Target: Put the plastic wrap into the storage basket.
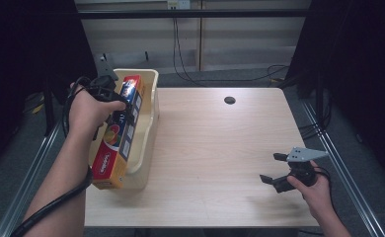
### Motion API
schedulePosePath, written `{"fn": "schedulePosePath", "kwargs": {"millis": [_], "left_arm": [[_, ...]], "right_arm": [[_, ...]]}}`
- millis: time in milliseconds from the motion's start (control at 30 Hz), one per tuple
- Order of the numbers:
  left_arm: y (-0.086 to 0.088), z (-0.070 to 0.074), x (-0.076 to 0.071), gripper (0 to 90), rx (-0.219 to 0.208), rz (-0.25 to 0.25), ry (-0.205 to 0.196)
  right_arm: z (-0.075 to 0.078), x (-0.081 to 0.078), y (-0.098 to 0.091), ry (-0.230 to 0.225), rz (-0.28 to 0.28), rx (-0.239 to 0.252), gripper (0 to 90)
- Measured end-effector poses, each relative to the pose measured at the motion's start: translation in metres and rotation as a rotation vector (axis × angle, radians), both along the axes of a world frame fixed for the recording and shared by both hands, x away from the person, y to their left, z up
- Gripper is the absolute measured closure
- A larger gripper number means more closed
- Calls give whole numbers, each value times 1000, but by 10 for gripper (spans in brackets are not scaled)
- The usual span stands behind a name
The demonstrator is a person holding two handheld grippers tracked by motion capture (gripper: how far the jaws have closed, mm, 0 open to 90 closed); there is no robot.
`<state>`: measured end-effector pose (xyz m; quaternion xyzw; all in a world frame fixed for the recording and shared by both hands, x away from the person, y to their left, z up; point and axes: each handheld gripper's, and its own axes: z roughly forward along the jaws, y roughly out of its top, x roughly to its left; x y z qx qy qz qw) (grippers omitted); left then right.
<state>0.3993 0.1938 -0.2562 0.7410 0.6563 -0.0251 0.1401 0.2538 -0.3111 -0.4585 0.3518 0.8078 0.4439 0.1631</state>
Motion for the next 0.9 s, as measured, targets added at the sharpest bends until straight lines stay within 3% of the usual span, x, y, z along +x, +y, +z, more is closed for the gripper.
{"fn": "schedulePosePath", "kwargs": {"millis": [900], "left_arm": [[9, -14, 0, 409, 12, 25, 21]], "right_arm": [[0, 0, 0, 0, 6, 3, 27]]}}
